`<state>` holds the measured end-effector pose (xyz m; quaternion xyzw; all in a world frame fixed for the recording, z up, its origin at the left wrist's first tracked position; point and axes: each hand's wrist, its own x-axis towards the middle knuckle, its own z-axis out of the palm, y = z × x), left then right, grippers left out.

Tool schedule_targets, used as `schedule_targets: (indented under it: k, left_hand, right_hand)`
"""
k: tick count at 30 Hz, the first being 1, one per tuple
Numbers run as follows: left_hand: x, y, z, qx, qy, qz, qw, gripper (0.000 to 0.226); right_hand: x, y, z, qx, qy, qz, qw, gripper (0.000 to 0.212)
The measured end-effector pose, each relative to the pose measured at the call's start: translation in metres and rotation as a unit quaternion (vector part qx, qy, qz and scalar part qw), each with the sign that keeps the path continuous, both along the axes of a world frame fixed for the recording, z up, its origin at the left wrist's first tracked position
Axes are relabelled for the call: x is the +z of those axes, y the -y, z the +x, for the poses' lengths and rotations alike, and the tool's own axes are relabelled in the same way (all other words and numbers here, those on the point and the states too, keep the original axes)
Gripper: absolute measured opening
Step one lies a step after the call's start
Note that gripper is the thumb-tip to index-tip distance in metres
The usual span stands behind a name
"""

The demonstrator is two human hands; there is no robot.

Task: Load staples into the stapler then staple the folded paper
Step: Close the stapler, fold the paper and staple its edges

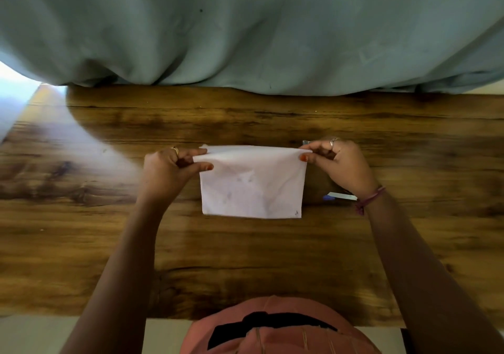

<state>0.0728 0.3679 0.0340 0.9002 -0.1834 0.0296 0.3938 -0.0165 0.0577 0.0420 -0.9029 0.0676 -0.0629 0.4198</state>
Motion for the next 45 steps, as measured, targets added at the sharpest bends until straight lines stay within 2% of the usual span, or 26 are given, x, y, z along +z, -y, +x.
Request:
schedule_targets:
  k: [4, 7, 9, 12, 14, 21, 29, 32, 35, 37, 40, 45]
  left_hand:
    - [0.023, 0.003, 0.002, -0.003, 0.121, -0.027, 0.992, 0.028]
    - [0.031, 0.002, 0.002, -0.028, 0.222, -0.039, 0.974, 0.028]
    - [0.025, -0.001, 0.000, -0.033, 0.267, -0.036, 0.963, 0.026]
    - [-0.005, -0.008, -0.010, -0.032, 0.294, 0.008, 0.955, 0.023]
    - [-0.036, -0.015, -0.022, -0.037, 0.296, 0.047, 0.953, 0.025]
    - [-0.109, -0.035, -0.078, -0.067, 0.149, 0.123, 0.979, 0.029]
    - [-0.103, -0.029, -0.086, -0.072, 0.101, 0.082, 0.989, 0.028]
    - [-0.096, -0.027, -0.088, -0.034, -0.011, 0.050, 0.998, 0.036]
    - [-0.089, -0.016, -0.081, 0.046, -0.117, 0.063, 0.990, 0.055]
    - [-0.087, -0.007, -0.075, 0.100, -0.157, 0.035, 0.982, 0.056]
    - [-0.087, 0.000, -0.066, 0.163, -0.209, 0.006, 0.964, 0.046]
    - [-0.090, -0.004, -0.060, 0.179, -0.238, 0.044, 0.954, 0.073]
  right_hand:
    - [0.018, 0.003, 0.008, -0.018, 0.101, -0.044, 0.994, 0.018]
    - [0.029, 0.007, 0.011, -0.018, 0.179, -0.025, 0.983, 0.018]
    - [0.029, 0.009, 0.009, 0.003, 0.230, -0.046, 0.972, 0.017]
    - [0.011, 0.004, 0.002, 0.033, 0.241, -0.091, 0.966, 0.017]
    - [-0.013, -0.003, -0.006, 0.049, 0.214, -0.131, 0.967, 0.019]
    - [-0.091, -0.025, -0.047, 0.108, 0.059, -0.178, 0.976, 0.026]
    - [-0.097, -0.019, -0.050, 0.096, 0.055, -0.196, 0.974, 0.027]
    - [-0.097, -0.018, -0.047, 0.090, 0.035, -0.167, 0.981, 0.026]
    - [-0.095, -0.020, -0.044, 0.073, 0.015, -0.121, 0.990, 0.028]
    - [-0.092, -0.023, -0.044, 0.058, 0.009, -0.080, 0.995, 0.029]
    - [-0.090, -0.028, -0.042, 0.018, -0.014, -0.013, 1.000, 0.032]
    - [-0.087, -0.034, -0.038, -0.030, -0.061, 0.065, 0.996, 0.037]
